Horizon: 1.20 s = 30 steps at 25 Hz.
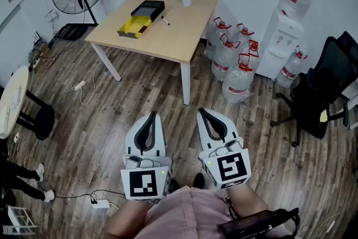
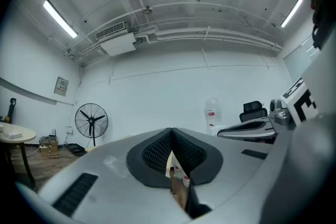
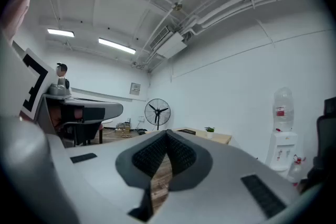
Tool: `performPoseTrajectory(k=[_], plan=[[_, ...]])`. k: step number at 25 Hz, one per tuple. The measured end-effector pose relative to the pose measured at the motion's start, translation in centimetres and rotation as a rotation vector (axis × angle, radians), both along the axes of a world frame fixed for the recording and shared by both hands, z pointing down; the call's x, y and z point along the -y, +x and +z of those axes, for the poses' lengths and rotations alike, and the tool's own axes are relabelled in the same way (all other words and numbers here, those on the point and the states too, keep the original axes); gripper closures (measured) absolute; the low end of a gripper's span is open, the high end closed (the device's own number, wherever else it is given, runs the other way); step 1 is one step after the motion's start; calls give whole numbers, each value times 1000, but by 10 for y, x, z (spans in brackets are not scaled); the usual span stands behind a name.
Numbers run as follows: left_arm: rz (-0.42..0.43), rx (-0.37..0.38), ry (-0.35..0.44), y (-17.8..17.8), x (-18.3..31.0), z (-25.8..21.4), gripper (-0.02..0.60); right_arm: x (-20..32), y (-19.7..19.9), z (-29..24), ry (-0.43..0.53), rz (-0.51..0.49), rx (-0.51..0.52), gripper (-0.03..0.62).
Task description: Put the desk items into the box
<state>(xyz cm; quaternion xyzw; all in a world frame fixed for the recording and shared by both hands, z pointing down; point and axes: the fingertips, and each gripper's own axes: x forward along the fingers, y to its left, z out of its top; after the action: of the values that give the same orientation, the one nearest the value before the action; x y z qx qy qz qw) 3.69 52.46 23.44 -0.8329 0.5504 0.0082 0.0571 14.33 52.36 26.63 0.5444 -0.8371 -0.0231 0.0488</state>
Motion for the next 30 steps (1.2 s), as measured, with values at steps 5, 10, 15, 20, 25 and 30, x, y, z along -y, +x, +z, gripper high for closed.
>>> performPoseTrajectory(k=[5, 10, 15, 20, 25, 30], plan=[[-4, 7, -5, 19, 4, 5, 571, 4, 18, 4, 4, -5, 4, 594], [-26, 22, -13, 33, 7, 8, 572, 9, 28, 8, -6, -56, 34, 512], [-47, 36, -32, 42, 12, 18, 571, 21, 43, 18, -22, -62, 45, 477], [-76, 43, -69, 32, 27, 34, 571, 37, 35, 31, -56, -85, 30, 477], [-91, 26, -81, 14, 62, 44, 571, 74, 20, 42, -79, -92, 14, 476], [-98, -3, -89, -17, 121, 50, 571, 130, -10, 48, -89, -94, -10, 476]])
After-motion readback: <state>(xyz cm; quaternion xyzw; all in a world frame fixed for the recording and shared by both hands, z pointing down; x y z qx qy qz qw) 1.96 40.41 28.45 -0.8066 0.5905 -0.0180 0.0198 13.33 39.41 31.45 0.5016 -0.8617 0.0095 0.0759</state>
